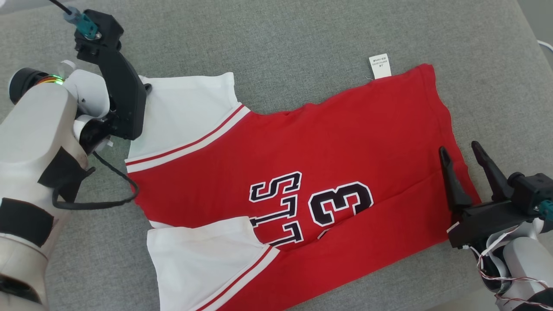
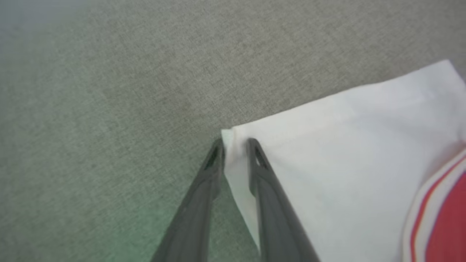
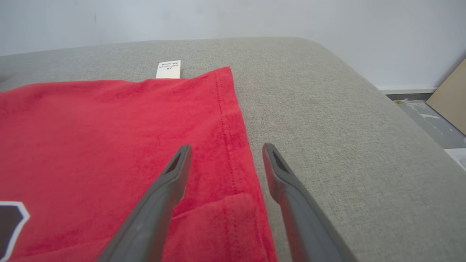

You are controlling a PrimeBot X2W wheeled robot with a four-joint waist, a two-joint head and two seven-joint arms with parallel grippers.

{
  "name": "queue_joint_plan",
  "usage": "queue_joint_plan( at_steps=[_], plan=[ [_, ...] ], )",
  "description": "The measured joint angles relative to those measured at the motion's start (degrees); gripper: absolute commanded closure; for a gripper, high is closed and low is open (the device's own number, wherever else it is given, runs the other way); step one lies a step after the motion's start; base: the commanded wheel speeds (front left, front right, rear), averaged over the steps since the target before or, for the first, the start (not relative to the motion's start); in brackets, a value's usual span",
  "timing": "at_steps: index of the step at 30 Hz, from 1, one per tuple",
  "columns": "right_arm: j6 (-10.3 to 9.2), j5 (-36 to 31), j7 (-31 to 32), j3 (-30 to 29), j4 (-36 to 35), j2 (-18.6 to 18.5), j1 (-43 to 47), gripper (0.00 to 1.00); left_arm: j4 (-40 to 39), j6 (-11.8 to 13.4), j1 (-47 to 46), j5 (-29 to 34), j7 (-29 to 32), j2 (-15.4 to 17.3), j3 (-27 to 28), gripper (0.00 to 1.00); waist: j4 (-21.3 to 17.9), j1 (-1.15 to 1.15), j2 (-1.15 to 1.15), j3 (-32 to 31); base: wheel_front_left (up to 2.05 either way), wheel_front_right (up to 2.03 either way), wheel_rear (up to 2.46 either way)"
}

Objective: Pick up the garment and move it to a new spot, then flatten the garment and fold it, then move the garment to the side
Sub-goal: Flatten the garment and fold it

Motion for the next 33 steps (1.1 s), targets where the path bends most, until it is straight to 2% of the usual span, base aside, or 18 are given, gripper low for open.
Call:
queue_joint_plan(
  at_steps=[8,13,16,22,33],
  plan=[
    [0.0,2.4,1.1,1.8,2.2,-1.1,-3.5,0.0,-3.0,0.0,0.3,-5.5,2.7,2.2,-3.5,1.0,0.2,0.0,0.0,-1.3,0.0,0.0,0.0],
    [0.0,5.8,12.9,2.8,6.5,-1.7,-10.8,0.0,-4.2,0.0,0.3,-7.2,3.6,3.3,-5.2,1.0,0.1,0.0,0.0,-2.1,0.0,0.0,0.0],
    [-0.01,8.1,20.4,2.2,9.1,-0.3,-15.8,0.0,-5.0,0.0,0.1,-8.7,3.6,3.7,-5.9,1.0,0.0,0.0,0.0,-2.1,0.0,0.0,0.0],
    [-0.01,6.3,31.4,2.4,15.4,0.5,-25.1,0.0,-7.2,0.0,-1.2,-9.8,3.4,3.9,-8.4,1.0,0.6,0.01,0.01,-1.5,0.0,0.0,0.0],
    [-0.01,3.0,34.7,3.7,26.2,2.1,-34.5,0.0,-9.2,0.0,-3.8,-11.6,2.9,4.7,-12.4,1.0,2.6,0.01,0.0,-0.2,0.0,0.0,0.0]
  ],
)
